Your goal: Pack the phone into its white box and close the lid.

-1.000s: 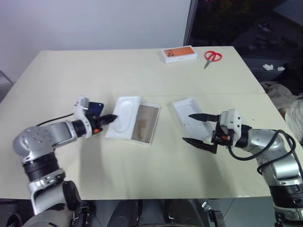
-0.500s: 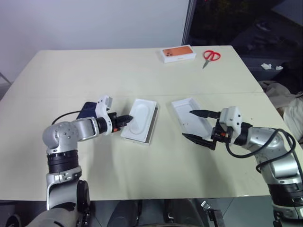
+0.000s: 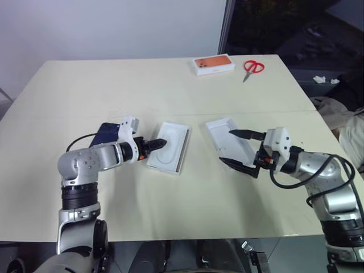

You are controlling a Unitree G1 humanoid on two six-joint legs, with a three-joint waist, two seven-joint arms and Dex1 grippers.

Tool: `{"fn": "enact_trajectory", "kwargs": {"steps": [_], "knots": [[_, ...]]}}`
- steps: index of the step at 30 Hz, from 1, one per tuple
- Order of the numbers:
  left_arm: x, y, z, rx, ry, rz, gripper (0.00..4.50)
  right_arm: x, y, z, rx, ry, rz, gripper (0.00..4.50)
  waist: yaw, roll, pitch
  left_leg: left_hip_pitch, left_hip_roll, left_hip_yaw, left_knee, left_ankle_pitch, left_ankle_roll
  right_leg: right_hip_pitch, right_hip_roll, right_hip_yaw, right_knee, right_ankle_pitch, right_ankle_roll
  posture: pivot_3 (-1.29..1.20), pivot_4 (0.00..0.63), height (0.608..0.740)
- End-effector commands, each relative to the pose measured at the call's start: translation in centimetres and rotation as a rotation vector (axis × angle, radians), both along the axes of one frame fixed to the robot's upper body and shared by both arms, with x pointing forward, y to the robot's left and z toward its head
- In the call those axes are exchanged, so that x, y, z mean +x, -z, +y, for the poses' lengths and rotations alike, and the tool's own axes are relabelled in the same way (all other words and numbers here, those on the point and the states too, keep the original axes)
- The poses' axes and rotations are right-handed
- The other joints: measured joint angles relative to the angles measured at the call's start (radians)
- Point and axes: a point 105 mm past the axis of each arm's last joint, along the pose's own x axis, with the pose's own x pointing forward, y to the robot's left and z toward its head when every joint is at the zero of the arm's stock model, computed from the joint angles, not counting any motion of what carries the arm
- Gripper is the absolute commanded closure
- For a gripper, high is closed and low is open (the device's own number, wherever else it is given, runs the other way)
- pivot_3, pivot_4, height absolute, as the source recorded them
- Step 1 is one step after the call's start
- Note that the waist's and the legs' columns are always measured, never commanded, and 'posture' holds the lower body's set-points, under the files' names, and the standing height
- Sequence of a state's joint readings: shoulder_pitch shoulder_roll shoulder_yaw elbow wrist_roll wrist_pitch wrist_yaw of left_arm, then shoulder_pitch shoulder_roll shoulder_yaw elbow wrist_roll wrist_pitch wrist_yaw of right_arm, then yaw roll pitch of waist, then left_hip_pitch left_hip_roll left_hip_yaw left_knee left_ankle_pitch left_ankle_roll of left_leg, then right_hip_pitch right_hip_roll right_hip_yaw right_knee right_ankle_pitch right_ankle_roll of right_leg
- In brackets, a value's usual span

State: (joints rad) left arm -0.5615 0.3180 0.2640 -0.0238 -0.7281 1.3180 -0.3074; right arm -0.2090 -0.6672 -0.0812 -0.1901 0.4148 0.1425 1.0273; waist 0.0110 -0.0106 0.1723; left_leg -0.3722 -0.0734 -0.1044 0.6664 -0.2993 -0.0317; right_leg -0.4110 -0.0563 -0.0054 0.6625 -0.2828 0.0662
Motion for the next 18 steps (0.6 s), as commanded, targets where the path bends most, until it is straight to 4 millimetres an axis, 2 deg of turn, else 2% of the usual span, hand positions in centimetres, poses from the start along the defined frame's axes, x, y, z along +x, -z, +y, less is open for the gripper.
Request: {"fn": "enact_trajectory", "kwargs": {"steps": [1, 8, 11, 13, 17, 18], "knots": [[0.2, -2.3, 0.4, 0.009, 0.012, -0.1, 1.58, 0.1, -0.6, 0.2, 0.013, -0.004, -0.038, 0.0, 0.001, 0.0, 0.0, 0.0, 0.0, 0.0, 0.0, 0.0, 0.0, 0.0, 0.0, 0.0, 0.0, 0.0, 0.0, 0.0, 0.15, 0.74], [-0.6, -4.3, 1.1, -0.005, 0.054, -0.188, 1.58, 1.2, -1.5, 0.7, 0.083, 0.052, -0.045, 0.0, -0.002, 0.0, 0.0, 0.0, 0.0, 0.0, 0.0, 0.0, 0.0, 0.0, 0.0, 0.0, 0.0, 0.0, 0.0, 0.0, 0.15, 0.74], [-0.9, -5.6, 2.2, 0.055, 0.062, -0.333, 1.58, 2.0, -2.1, 1.7, 0.114, 0.077, -0.064, 0.0, -0.008, 0.0, 0.0, 0.0, 0.0, 0.0, -0.001, 0.0, 0.0, -0.001, 0.0, 0.0, 0.0, 0.0, 0.0, 0.0, 0.15, 0.74], [-0.8, -6.5, 3.8, 0.156, 0.029, -0.498, 1.58, 2.6, -2.2, 2.7, 0.145, 0.09, -0.061, 0.0, -0.01, 0.0, 0.0, 0.0, 0.0, 0.0, -0.001, 0.0, 0.0, -0.001, 0.0, 0.0, 0.0, 0.0, 0.0, 0.0, 0.15, 0.74], [-1.3, -6.7, 7.2, 0.313, 0.007, -0.719, 1.58, 3.1, -1.8, 5.7, 0.169, 0.049, -0.053, 0.0, -0.018, 0.001, 0.0, 0.0, 0.001, 0.0, -0.003, 0.001, -0.001, -0.002, 0.0, 0.0, -0.001, 0.0, -0.001, 0.0, 0.15, 0.74], [-1.7, -6.2, 7.8, 0.306, 0.03, -0.708, 1.53, 3.5, -1.7, 6.4, 0.175, 0.052, -0.043, 0.26, -0.018, 0.001, 0.0, 0.0, 0.0, 0.0, -0.003, 0.001, -0.001, -0.002, 0.0, 0.0, -0.001, 0.0, -0.001, 0.0, 0.15, 0.74]]}}
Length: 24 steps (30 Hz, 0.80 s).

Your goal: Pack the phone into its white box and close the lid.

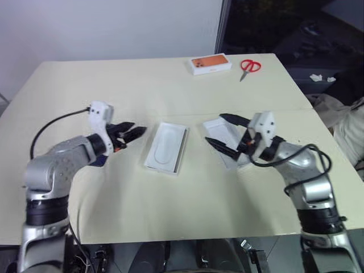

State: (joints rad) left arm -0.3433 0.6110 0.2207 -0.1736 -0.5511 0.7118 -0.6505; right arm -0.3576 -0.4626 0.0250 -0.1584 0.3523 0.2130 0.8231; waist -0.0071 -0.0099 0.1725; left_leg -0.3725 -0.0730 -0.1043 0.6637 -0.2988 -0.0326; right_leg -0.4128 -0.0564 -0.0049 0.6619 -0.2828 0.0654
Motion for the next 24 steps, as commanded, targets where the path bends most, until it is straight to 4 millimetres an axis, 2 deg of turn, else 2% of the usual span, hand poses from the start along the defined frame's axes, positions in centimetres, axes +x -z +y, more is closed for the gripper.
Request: {"fn": "enact_trajectory", "kwargs": {"steps": [1, 2, 3, 9, 15, 20, 24], "knots": [[-0.8, -1.0, 1.8, 0.064, 0.038, -0.143, 1.52, 0.7, -0.4, 2.3, 0.005, -0.018, -0.02, 0.56, -0.001, 0.0, 0.0, 0.0, 0.0, 0.0, 0.0, 0.0, 0.0, 0.0, 0.0, 0.0, 0.0, 0.0, 0.0, 0.0, 0.15, 0.74], [-1.1, -0.6, 2.3, 0.065, 0.048, -0.143, 1.52, 1.0, -0.1, 3.2, -0.016, -0.026, -0.024, 0.82, -0.002, 0.0, 0.0, 0.0, 0.0, 0.0, 0.0, 0.0, 0.0, 0.0, 0.0, 0.0, 0.0, 0.001, -0.001, 0.0, 0.15, 0.74], [-1.4, -0.3, 2.7, 0.075, 0.058, -0.142, 1.52, 1.2, 0.2, 4.0, -0.039, -0.031, -0.028, 1.29, -0.002, 0.0, 0.0, 0.0, 0.0, 0.0, 0.0, 0.0, 0.001, 0.0, 0.0, 0.0, 0.0, 0.001, -0.001, 0.0, 0.15, 0.74], [-1.5, 0.2, 4.1, 0.129, 0.01, -0.183, 1.52, 3.2, 1.6, 8.3, -0.12, 0.014, -0.017, 4.45, -0.003, 0.0, 0.0, -0.001, 0.0, 0.0, 0.0, -0.002, 0.005, -0.001, 0.0, 0.0, 0.0, 0.001, -0.001, 0.0, 0.15, 0.74], [-1.9, 0.9, 3.8, 0.156, 0.035, -0.187, 1.52, 2.9, 3.3, 10.7, -0.287, -0.047, -0.012, 4.48, -0.006, 0.0, 0.0, -0.002, 0.0, 0.0, 0.0, -0.002, 0.003, -0.002, 0.0, 0.0, -0.001, 0.001, -0.001, 0.0, 0.15, 0.74], [-1.9, 1.0, 3.6, 0.159, 0.04, -0.192, 1.52, 2.8, 5.7, 11.1, -0.495, -0.016, 0.038, 4.48, -0.007, 0.0, 0.0, -0.002, 0.0, 0.0, 0.0, -0.003, 0.006, -0.003, 0.0, 0.0, 0.001, 0.001, -0.001, 0.0, 0.15, 0.74], [-1.8, 1.1, 3.5, 0.164, 0.041, -0.196, 1.52, 2.1, 6.0, 11.5, -0.547, -0.04, 0.078, 4.48, -0.007, 0.0, 0.0, -0.002, 0.0, 0.0, 0.0, -0.003, 0.006, -0.004, 0.0, 0.0, 0.001, 0.001, -0.001, 0.0, 0.15, 0.74]]}}
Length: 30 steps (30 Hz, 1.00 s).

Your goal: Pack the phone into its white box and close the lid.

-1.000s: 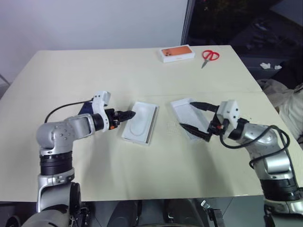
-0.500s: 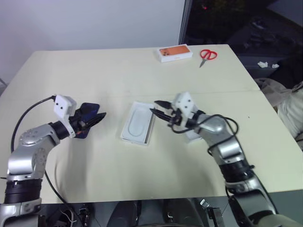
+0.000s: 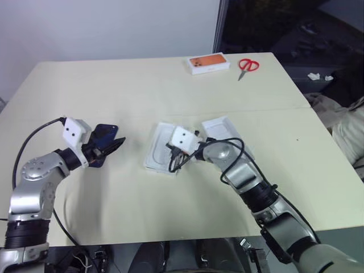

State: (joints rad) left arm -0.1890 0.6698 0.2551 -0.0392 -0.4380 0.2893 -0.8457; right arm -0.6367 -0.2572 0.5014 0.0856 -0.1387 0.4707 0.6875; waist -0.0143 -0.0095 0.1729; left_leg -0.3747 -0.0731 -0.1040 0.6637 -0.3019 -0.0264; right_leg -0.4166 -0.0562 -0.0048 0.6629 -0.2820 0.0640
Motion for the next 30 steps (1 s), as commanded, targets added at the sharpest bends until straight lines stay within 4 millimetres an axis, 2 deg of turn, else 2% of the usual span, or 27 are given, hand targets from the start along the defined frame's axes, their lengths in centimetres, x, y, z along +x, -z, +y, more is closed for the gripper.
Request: {"fn": "enact_trajectory", "kwargs": {"steps": [1, 9, 15, 25, 28, 30], "knots": [[0.1, -0.5, -0.2, 0.019, 0.006, -0.036, 1.52, -0.3, -1.5, 0.8, -0.028, -0.026, -0.03, 4.48, 0.0, 0.0, 0.0, 0.0, 0.0, 0.0, 0.0, 0.0, 0.0, 0.0, 0.0, 0.0, 0.0, 0.0, 0.0, 0.0, 0.15, 0.74], [0.2, -0.4, -0.7, 0.024, 0.011, -0.04, 1.52, -0.4, -2.2, 0.3, -0.105, -0.055, -0.043, 4.48, 0.0, 0.0, 0.0, 0.0, 0.0, 0.0, 0.0, 0.0, 0.0, 0.0, 0.0, 0.0, 0.0, 0.0, 0.0, 0.0, 0.15, 0.74], [0.3, -0.5, -0.8, 0.023, 0.006, -0.049, 1.52, -0.3, -2.4, -1.3, -0.179, -0.042, -0.06, 4.48, 0.0, 0.0, 0.0, 0.0, 0.0, 0.0, 0.0, 0.0, 0.0, 0.0, 0.0, 0.0, 0.0, 0.0, 0.0, 0.0, 0.15, 0.74], [0.4, -0.5, -1.1, 0.019, 0.014, -0.047, 1.52, -0.9, -2.4, -2.0, -0.206, -0.079, -0.06, 4.48, 0.0, 0.0, 0.0, 0.0, 0.0, 0.0, 0.0, 0.0, 0.0, 0.0, 0.0, 0.0, 0.0, 0.0, 0.0, 0.0, 0.15, 0.74], [0.4, -0.4, -1.2, 0.021, 0.015, -0.045, 1.52, -0.8, -2.7, -1.9, -0.206, -0.085, -0.076, 4.48, 0.001, 0.0, 0.0, 0.0, 0.0, 0.0, 0.0, 0.0, 0.0, 0.0, 0.0, 0.0, 0.0, 0.0, 0.0, 0.0, 0.15, 0.74], [0.5, -0.3, -1.3, 0.021, 0.016, -0.045, 1.52, -0.5, -3.1, -1.0, -0.164, -0.067, -0.079, 4.48, -0.001, 0.0, 0.0, 0.0, 0.0, 0.0, 0.0, 0.0, 0.0, 0.0, 0.0, 0.0, 0.0, 0.0, 0.0, 0.0, 0.15, 0.74]]}}
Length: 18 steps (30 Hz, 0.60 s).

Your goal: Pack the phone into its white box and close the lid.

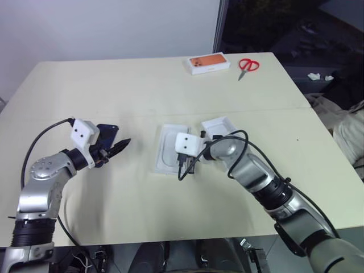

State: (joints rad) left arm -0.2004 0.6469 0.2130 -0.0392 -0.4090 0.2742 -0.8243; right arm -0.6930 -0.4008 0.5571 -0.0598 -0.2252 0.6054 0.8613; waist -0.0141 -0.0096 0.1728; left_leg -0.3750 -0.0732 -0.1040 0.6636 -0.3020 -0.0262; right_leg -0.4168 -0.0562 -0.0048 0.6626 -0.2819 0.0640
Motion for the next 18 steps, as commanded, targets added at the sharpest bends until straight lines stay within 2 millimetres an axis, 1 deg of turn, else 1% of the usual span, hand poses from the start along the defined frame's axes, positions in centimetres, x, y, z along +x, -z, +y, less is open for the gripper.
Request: {"fn": "enact_trajectory", "kwargs": {"steps": [1, 5, 7, 10, 13, 16, 18], "knots": [[0.1, -0.9, -0.2, 0.007, 0.005, -0.045, 1.52, 0.2, -2.0, 1.9, 0.079, -0.012, -0.057, 4.48, -0.003, 0.0, 0.0, 0.0, 0.0, 0.0, 0.0, 0.0, 0.0, 0.0, 0.0, 0.0, 0.0, 0.0, 0.0, 0.0, 0.15, 0.74], [0.2, -0.9, -0.4, 0.003, 0.008, -0.045, 1.52, 0.5, -1.8, 2.9, 0.091, -0.004, -0.07, 4.48, -0.001, 0.0, 0.0, 0.0, 0.0, 0.0, 0.0, 0.0, 0.0, -0.001, 0.0, 0.0, 0.0, 0.0, 0.0, 0.0, 0.15, 0.74], [0.2, -0.9, -0.4, 0.004, 0.007, -0.046, 1.52, 0.8, -1.5, 2.9, 0.073, 0.004, -0.08, 4.48, 0.001, 0.0, 0.0, 0.0, 0.0, 0.0, 0.0, 0.0, 0.0, 0.0, 0.0, 0.0, 0.0, 0.0, 0.0, 0.0, 0.15, 0.74], [0.1, -1.0, -0.4, 0.004, 0.007, -0.048, 1.52, 0.8, -0.1, 2.1, 0.0, -0.006, -0.091, 4.48, 0.003, 0.0, 0.0, 0.0, 0.0, 0.0, 0.0, 0.0, 0.0, 0.0, 0.0, 0.0, 0.0, 0.0, 0.0, 0.0, 0.15, 0.74], [0.1, -1.0, -0.3, 0.007, 0.003, -0.048, 1.52, 0.4, 1.0, 0.8, -0.086, -0.04, -0.089, 4.48, 0.001, 0.0, 0.0, 0.0, 0.0, 0.0, 0.0, 0.0, 0.0, 0.0, 0.0, 0.0, 0.0, 0.0, 0.0, 0.0, 0.15, 0.74], [0.1, -1.0, -0.2, 0.009, 0.0, -0.048, 1.52, 0.7, 0.7, 0.1, -0.104, -0.035, -0.1, 4.48, 0.001, 0.0, 0.0, 0.0, 0.0, 0.0, 0.0, 0.0, 0.0, 0.0, 0.0, 0.0, 0.0, 0.0, 0.0, 0.0, 0.15, 0.74], [0.0, -1.0, -0.2, 0.009, -0.001, -0.049, 1.52, 0.8, 0.4, 0.2, -0.089, -0.033, -0.103, 4.48, 0.001, 0.0, 0.0, 0.0, 0.0, 0.0, 0.0, 0.0, 0.0, 0.0, 0.0, 0.0, 0.0, 0.0, 0.0, 0.0, 0.15, 0.74]]}}
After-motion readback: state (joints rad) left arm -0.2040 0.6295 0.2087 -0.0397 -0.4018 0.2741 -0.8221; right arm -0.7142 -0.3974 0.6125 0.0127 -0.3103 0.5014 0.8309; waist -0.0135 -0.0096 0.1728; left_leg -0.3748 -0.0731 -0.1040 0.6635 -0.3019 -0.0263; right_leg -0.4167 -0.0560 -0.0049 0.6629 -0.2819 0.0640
